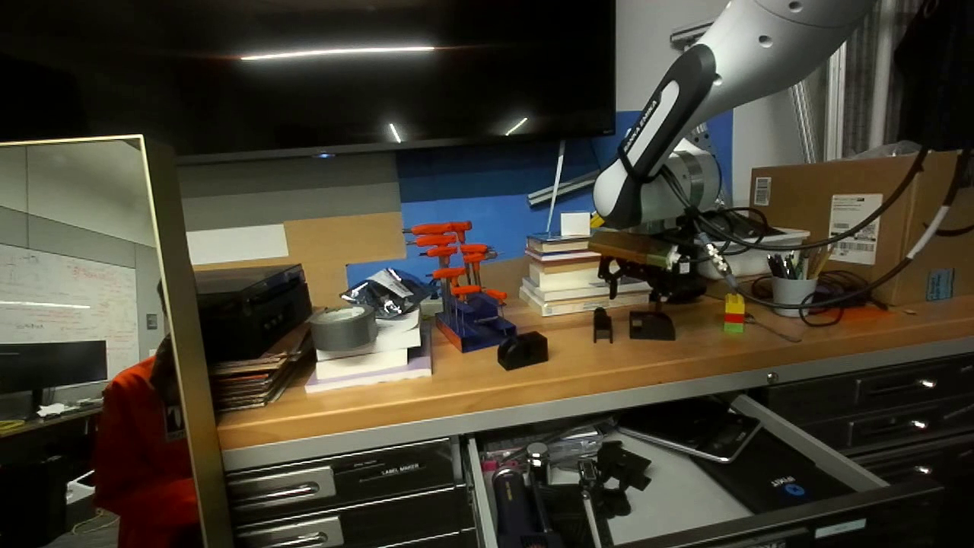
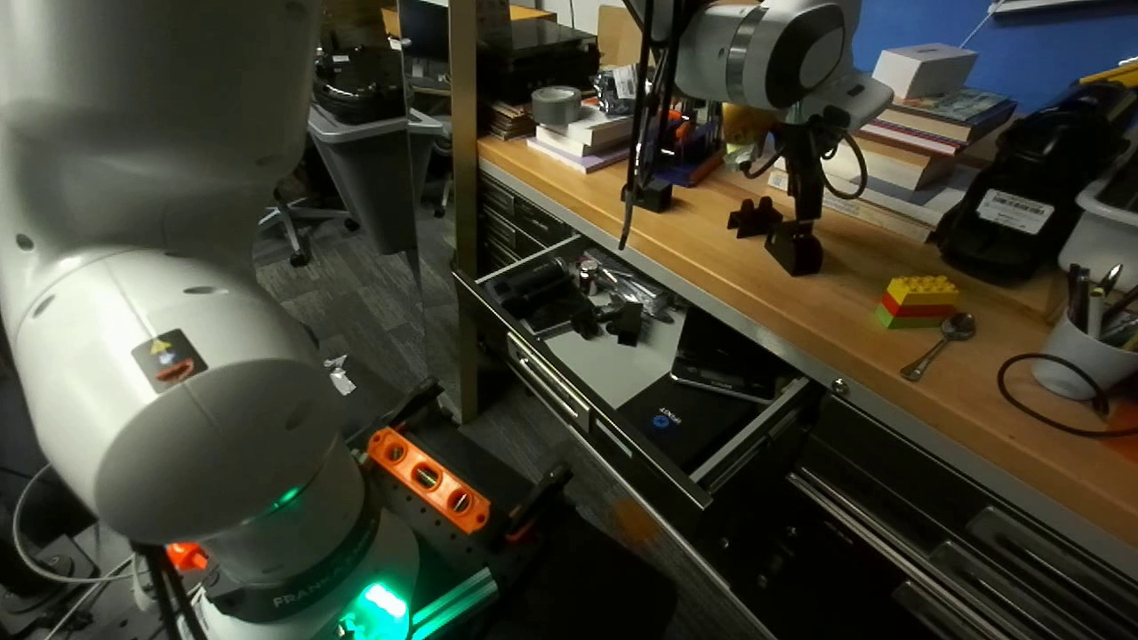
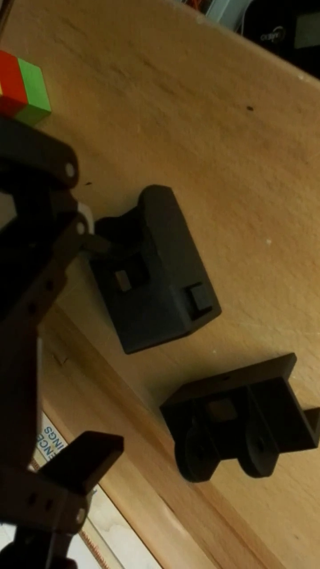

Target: Pick up the black objects from the counter and put them in the open drawer and close it

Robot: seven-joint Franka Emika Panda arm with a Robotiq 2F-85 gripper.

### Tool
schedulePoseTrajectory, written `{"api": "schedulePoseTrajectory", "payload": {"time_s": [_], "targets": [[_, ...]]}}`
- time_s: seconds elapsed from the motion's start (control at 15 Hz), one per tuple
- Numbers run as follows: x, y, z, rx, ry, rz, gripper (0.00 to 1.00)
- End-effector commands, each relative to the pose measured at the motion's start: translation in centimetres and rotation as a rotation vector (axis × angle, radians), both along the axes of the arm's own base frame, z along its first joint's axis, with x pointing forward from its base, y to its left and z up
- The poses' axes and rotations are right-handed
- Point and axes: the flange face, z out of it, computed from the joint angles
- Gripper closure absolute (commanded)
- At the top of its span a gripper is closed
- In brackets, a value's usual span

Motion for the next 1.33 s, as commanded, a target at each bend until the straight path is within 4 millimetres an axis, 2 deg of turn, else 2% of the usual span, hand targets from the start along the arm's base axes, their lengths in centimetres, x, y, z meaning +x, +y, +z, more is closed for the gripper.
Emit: {"api": "schedulePoseTrajectory", "payload": {"time_s": [0.0,0.87,0.93,1.0,1.27], "targets": [[0.9,-0.2,0.4,-0.035,0.005,0.040,0.00],[0.4,-1.1,-2.6,-0.064,0.113,0.184,0.00],[0.4,-1.0,-2.7,-0.066,0.121,0.198,0.25],[0.3,-0.9,-2.8,-0.069,0.132,0.214,0.27],[0.0,-0.8,-2.9,-0.070,0.157,0.252,0.58]]}}
